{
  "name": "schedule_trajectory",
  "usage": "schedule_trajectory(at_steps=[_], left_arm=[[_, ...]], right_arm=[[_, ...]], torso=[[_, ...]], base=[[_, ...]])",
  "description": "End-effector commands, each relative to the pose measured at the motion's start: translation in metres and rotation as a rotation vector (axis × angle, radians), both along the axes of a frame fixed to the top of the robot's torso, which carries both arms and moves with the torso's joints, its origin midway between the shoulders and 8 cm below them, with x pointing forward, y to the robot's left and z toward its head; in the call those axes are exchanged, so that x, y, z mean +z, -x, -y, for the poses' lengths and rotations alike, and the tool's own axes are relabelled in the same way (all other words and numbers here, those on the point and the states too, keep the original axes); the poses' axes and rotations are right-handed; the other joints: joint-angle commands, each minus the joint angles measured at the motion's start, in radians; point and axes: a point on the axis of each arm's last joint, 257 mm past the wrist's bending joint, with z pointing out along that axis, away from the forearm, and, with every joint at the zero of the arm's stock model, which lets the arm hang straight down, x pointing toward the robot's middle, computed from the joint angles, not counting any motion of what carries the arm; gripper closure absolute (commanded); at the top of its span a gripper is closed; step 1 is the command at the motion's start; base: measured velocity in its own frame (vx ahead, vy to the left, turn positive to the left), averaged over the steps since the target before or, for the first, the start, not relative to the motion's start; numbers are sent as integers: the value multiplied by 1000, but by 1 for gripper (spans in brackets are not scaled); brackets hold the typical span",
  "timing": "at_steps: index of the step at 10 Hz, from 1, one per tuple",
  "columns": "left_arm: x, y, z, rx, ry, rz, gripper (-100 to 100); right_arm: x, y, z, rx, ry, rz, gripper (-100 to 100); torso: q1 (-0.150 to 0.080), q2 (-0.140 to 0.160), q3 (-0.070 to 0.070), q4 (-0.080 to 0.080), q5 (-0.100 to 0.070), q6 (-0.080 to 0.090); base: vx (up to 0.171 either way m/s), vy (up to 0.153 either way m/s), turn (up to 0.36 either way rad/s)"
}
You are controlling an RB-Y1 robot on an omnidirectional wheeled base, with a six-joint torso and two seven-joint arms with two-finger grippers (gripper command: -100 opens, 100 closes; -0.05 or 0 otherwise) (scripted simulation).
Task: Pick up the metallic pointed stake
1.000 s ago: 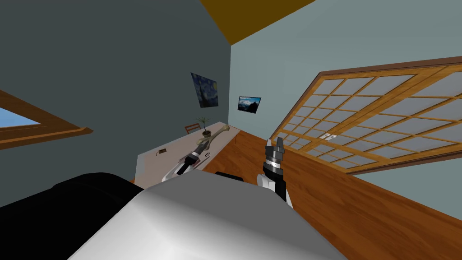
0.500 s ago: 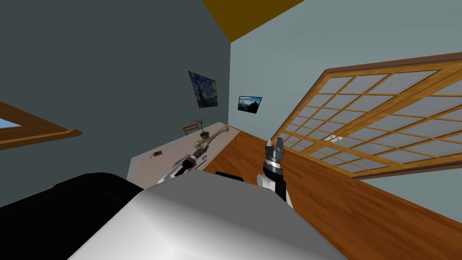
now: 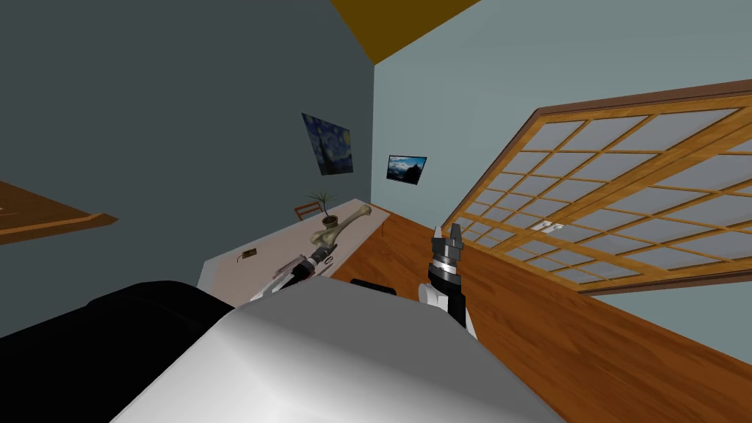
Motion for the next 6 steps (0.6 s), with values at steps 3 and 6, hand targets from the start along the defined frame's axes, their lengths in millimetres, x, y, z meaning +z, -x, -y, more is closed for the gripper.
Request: schedule_trajectory(at_steps=[3,6], left_arm=[[-54,31,-17,-27,-128,-140,-100],[-84,54,-30,-40,-189,-222,-100]], right_arm=[[0,0,0,0,0,0,0],[0,0,0,0,0,0,0]], torso=[[0,-1,-1,0,0,0],[-2,-5,-3,-1,0,0]], base=[[74,-31,-9],[109,-35,-12]])
